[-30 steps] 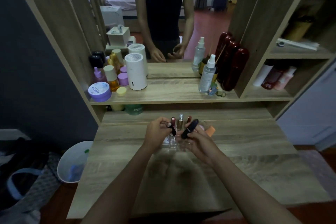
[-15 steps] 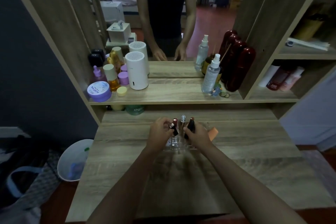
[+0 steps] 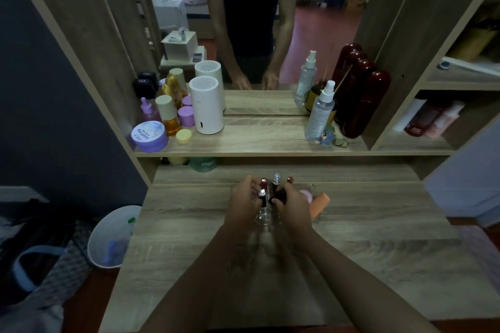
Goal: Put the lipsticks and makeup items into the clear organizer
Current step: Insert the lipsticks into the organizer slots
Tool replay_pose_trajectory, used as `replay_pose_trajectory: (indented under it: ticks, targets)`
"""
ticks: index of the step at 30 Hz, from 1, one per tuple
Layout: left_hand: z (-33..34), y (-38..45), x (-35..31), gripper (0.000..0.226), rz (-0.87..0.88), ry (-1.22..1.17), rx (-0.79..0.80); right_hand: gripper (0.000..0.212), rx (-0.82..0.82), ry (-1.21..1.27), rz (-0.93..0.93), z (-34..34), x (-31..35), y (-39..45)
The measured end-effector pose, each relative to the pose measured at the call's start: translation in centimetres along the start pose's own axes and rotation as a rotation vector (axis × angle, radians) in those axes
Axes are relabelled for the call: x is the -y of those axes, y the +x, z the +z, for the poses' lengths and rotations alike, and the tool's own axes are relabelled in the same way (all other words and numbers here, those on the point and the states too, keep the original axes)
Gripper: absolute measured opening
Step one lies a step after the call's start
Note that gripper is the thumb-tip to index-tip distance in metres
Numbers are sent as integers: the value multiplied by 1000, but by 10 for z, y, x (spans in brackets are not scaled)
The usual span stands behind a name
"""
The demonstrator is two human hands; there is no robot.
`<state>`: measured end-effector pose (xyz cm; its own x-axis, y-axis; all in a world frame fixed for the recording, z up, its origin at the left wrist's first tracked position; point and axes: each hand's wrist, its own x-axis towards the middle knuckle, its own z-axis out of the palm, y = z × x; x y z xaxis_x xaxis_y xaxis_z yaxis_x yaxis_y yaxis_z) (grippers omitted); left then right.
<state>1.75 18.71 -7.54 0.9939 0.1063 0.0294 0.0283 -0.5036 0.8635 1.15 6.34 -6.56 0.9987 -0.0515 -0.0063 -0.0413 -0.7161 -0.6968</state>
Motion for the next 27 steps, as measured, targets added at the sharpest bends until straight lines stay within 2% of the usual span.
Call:
replay_pose_trajectory:
  ticks: [6, 9, 15, 18, 27]
  targets:
    - [3, 1, 0, 28, 15, 2, -7, 26, 13, -104, -47, 0, 2, 4]
    - [3, 0, 0, 28, 9, 5, 20, 21, 6, -140, -46, 0, 1, 3]
    - [4, -3, 3, 27, -11, 80, 25, 20, 88, -155, -40, 3, -1, 6]
    - [8, -4, 8, 31, 0, 109, 6, 22, 92, -181, -28, 7, -1, 6]
    - [9, -6, 10, 24, 27, 107, -7, 21, 94, -141, -21, 10, -4, 8]
